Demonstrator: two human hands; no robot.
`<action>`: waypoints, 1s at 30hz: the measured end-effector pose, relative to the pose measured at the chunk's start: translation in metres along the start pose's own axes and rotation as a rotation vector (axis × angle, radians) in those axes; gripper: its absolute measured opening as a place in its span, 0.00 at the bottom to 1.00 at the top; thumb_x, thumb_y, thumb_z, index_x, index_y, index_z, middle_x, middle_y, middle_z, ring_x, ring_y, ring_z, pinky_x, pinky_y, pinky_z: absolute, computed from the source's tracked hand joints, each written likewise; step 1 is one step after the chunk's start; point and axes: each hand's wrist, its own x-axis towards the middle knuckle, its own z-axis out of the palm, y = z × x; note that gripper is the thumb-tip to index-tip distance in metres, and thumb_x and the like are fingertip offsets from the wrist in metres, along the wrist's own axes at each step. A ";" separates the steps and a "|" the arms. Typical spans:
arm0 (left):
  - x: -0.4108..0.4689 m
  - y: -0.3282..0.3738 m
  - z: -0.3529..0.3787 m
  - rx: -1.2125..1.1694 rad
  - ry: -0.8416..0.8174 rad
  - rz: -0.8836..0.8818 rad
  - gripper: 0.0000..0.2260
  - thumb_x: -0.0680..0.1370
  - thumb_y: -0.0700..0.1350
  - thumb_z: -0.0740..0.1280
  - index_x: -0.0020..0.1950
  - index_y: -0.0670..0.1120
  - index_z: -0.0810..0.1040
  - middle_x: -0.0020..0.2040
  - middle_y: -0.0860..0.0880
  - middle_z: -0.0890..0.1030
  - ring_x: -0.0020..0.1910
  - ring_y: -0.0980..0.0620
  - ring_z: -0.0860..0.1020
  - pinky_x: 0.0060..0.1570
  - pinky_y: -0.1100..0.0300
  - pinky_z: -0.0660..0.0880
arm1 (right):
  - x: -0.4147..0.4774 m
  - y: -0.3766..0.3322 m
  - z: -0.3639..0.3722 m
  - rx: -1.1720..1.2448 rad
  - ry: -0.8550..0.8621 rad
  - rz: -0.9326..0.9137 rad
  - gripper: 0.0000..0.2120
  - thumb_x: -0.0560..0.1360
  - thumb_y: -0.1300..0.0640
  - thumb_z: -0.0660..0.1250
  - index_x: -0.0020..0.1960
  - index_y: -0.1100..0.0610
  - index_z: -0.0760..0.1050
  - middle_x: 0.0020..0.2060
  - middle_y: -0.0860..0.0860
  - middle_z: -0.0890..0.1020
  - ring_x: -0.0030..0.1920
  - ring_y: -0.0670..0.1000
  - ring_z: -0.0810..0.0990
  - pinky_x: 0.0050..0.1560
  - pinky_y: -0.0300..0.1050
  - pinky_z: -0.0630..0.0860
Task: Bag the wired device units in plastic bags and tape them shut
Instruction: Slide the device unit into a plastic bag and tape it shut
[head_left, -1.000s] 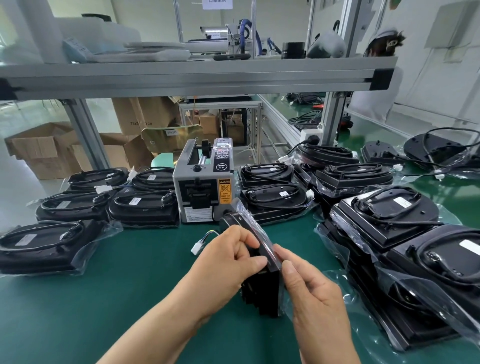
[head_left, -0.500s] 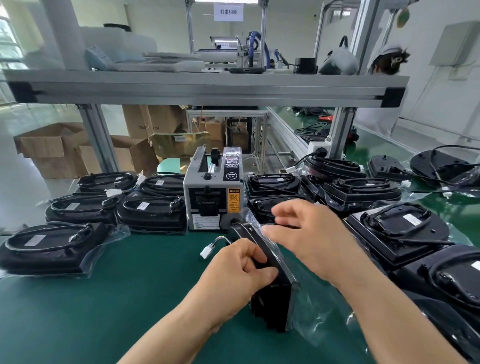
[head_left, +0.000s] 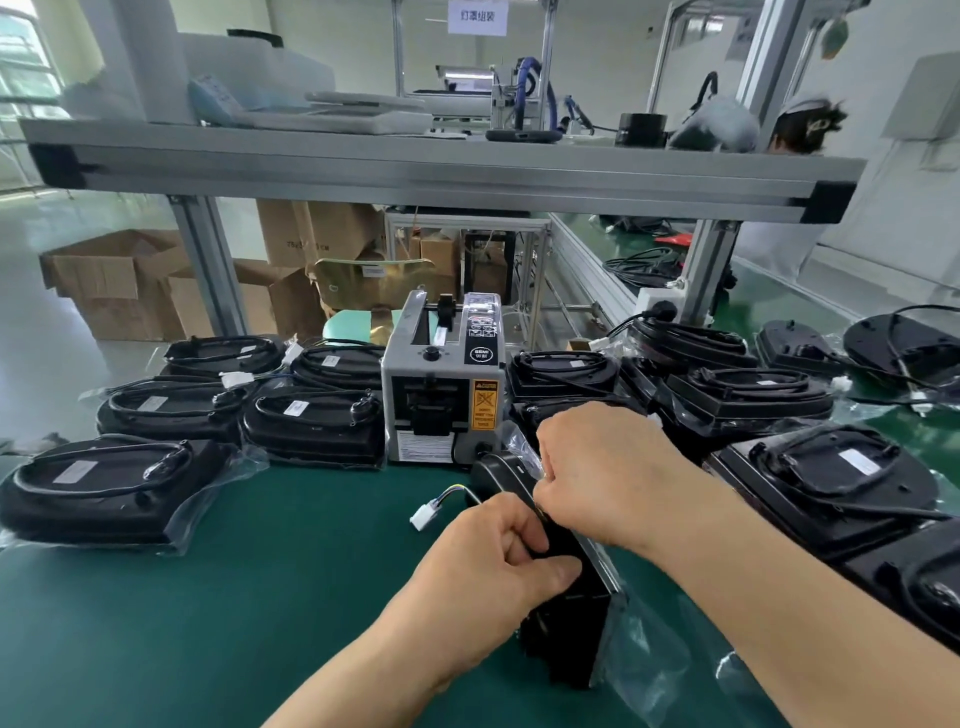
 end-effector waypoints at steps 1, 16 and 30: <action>0.000 0.000 0.000 0.004 0.002 0.002 0.11 0.73 0.51 0.75 0.45 0.48 0.74 0.26 0.56 0.71 0.27 0.55 0.66 0.30 0.64 0.65 | 0.002 0.000 0.002 -0.018 0.021 -0.010 0.13 0.72 0.55 0.65 0.32 0.52 0.64 0.31 0.47 0.70 0.37 0.53 0.72 0.28 0.42 0.56; -0.005 -0.021 0.019 0.034 -0.061 -0.085 0.12 0.66 0.55 0.73 0.43 0.53 0.74 0.30 0.58 0.75 0.28 0.58 0.71 0.33 0.63 0.69 | -0.003 0.022 0.038 0.551 0.065 0.174 0.14 0.70 0.39 0.71 0.47 0.46 0.72 0.38 0.43 0.78 0.38 0.41 0.76 0.41 0.37 0.72; -0.023 -0.024 0.028 -0.108 0.131 -0.119 0.11 0.67 0.51 0.74 0.32 0.54 0.72 0.25 0.56 0.70 0.26 0.58 0.65 0.32 0.64 0.62 | 0.003 0.000 0.047 0.216 -0.095 0.026 0.14 0.70 0.51 0.69 0.51 0.52 0.67 0.44 0.48 0.76 0.44 0.53 0.76 0.39 0.46 0.68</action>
